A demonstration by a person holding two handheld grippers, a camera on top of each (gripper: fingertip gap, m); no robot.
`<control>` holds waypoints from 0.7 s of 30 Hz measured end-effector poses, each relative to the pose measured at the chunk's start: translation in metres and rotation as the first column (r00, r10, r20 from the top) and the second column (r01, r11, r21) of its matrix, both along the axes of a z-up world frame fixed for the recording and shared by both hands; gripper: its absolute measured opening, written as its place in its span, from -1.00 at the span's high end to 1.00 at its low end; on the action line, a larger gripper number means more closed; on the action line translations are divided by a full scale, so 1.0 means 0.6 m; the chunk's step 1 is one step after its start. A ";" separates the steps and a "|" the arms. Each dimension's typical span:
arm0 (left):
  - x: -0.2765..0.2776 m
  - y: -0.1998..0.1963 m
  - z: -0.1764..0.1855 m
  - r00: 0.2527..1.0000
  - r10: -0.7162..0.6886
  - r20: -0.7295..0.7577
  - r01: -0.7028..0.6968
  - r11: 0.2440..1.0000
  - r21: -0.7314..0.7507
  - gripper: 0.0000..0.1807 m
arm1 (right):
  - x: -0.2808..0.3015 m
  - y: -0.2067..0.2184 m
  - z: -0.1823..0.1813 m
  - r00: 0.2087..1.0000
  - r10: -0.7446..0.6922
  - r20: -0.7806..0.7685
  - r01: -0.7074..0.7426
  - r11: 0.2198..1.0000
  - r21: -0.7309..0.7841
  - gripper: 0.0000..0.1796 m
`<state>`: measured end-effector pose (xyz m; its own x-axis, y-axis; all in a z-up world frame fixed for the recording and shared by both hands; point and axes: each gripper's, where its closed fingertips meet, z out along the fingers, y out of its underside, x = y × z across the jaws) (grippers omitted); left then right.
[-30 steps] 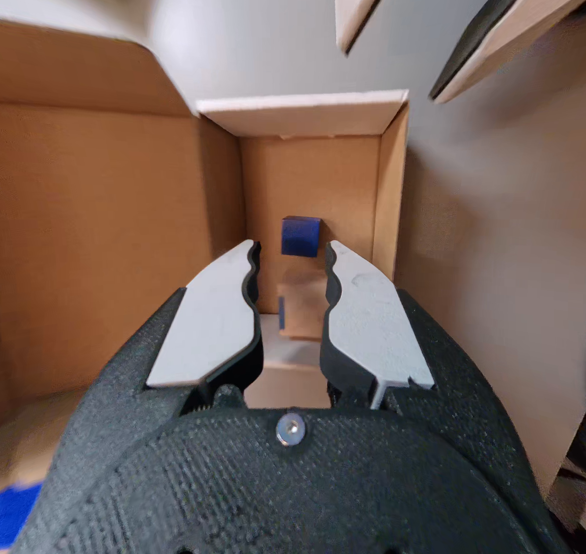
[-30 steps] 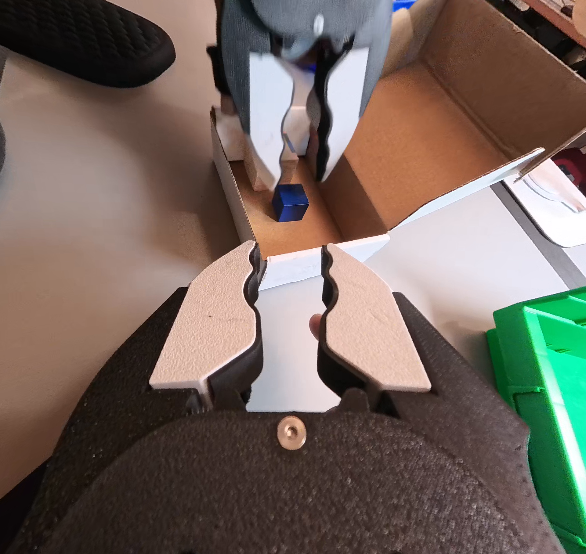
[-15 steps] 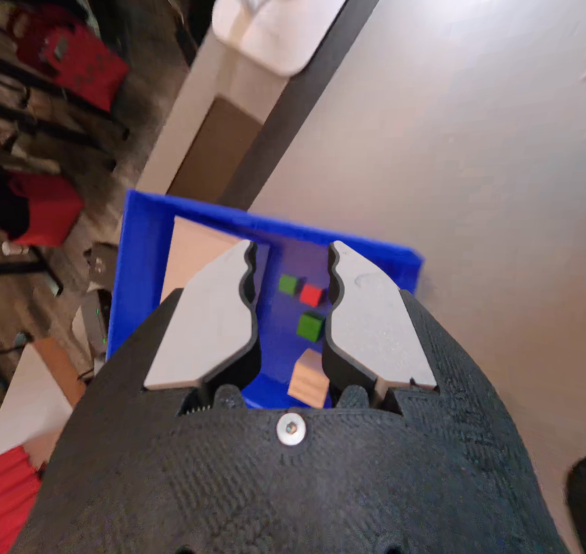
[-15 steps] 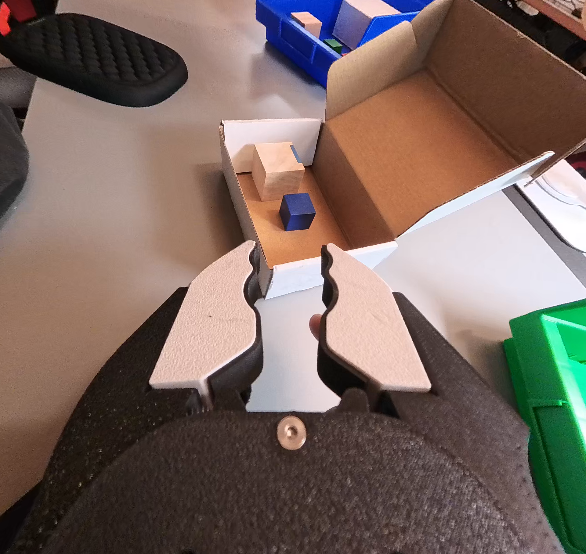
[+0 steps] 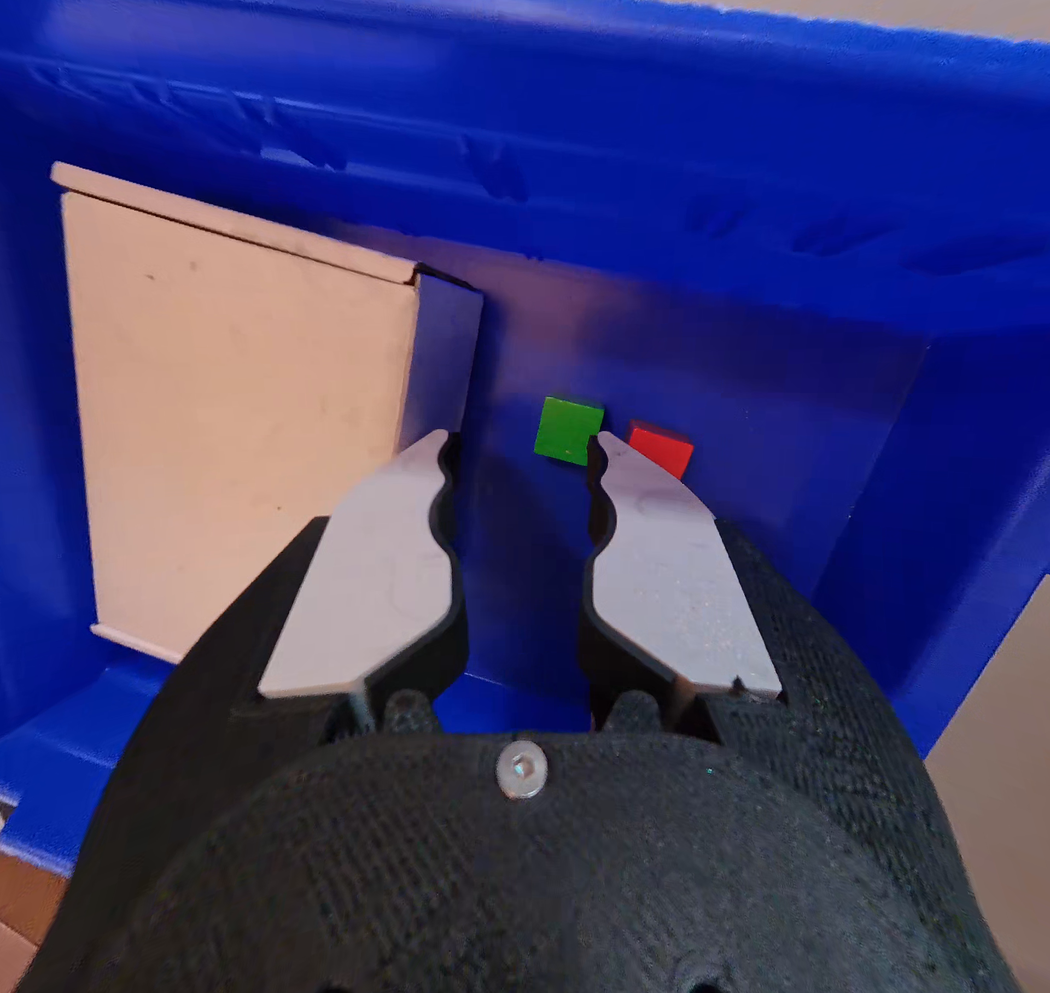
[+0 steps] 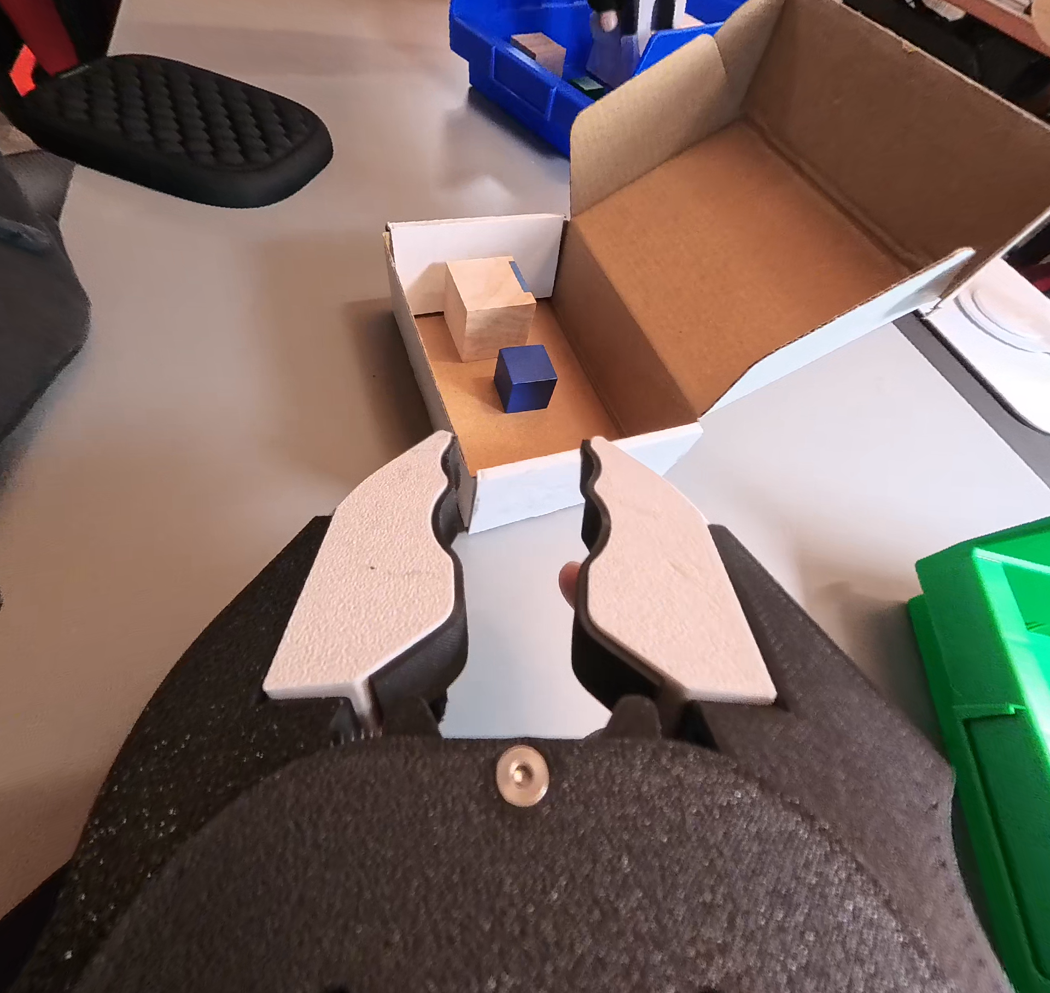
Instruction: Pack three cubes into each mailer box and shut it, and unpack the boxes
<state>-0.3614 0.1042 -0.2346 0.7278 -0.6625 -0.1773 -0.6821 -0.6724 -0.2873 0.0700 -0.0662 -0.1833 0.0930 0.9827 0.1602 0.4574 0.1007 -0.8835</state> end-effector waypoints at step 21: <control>0.014 -0.010 -0.025 0.998 -0.048 -0.037 0.043 0.993 -0.114 0.76 | 0.002 0.004 -0.008 1.000 -0.008 0.016 0.008 1.000 -0.009 0.56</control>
